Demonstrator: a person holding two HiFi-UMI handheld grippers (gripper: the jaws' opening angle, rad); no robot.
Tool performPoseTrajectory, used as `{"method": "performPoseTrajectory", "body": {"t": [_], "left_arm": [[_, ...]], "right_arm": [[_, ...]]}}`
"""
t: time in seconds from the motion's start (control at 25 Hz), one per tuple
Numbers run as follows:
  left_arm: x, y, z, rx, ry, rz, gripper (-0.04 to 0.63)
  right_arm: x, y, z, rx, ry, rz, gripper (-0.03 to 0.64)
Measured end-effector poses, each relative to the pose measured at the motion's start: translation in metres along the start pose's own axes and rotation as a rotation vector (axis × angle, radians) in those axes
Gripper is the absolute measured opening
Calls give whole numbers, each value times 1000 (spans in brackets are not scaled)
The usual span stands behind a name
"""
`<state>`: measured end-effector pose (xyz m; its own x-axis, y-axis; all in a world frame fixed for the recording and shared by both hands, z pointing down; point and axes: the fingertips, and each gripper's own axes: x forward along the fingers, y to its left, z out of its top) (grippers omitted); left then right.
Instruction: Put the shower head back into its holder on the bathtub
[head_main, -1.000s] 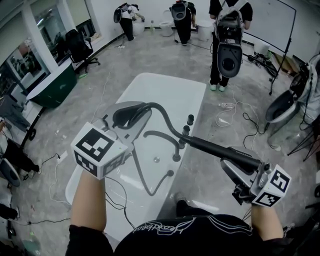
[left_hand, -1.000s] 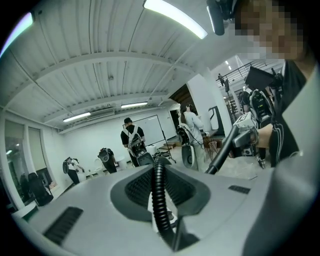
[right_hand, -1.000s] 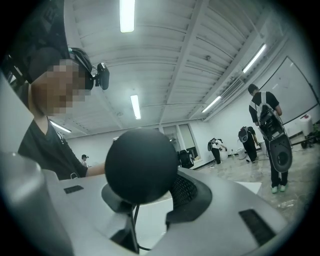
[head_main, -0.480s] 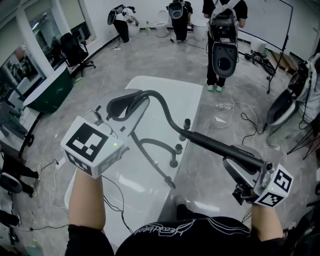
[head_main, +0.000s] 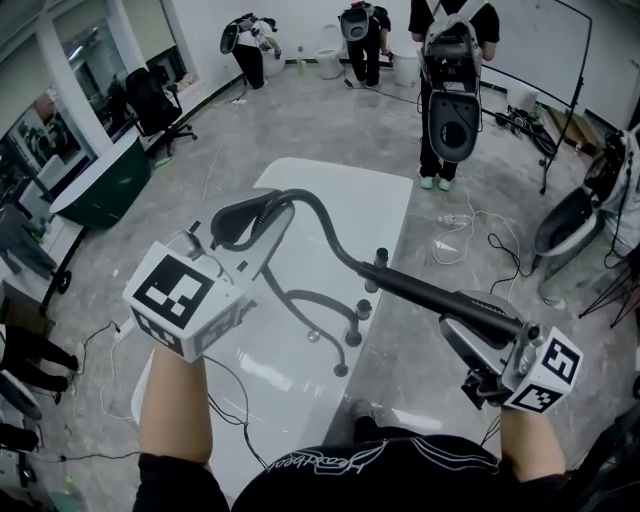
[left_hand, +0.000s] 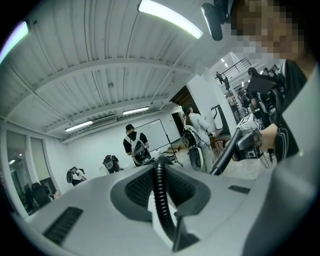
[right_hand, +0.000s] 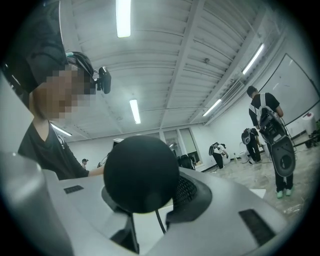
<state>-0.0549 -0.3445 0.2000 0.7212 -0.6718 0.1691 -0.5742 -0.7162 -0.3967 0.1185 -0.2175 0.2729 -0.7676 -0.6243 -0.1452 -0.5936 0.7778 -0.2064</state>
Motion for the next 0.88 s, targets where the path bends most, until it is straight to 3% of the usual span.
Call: {"method": "performPoseTrajectory", "body": {"t": [0.32, 0.6, 0.88], "left_arm": [[-1, -15, -59, -137, 33, -52, 63], [-1, -36, -111, -271, 68, -72, 63], [1, -64, -157, -356, 114, -92, 63]], "right_arm": [[2, -12, -22, 33, 60, -7, 135], [-3, -28, -45, 133, 68, -25, 135], [-10, -32, -49, 141, 70, -49, 135]]}}
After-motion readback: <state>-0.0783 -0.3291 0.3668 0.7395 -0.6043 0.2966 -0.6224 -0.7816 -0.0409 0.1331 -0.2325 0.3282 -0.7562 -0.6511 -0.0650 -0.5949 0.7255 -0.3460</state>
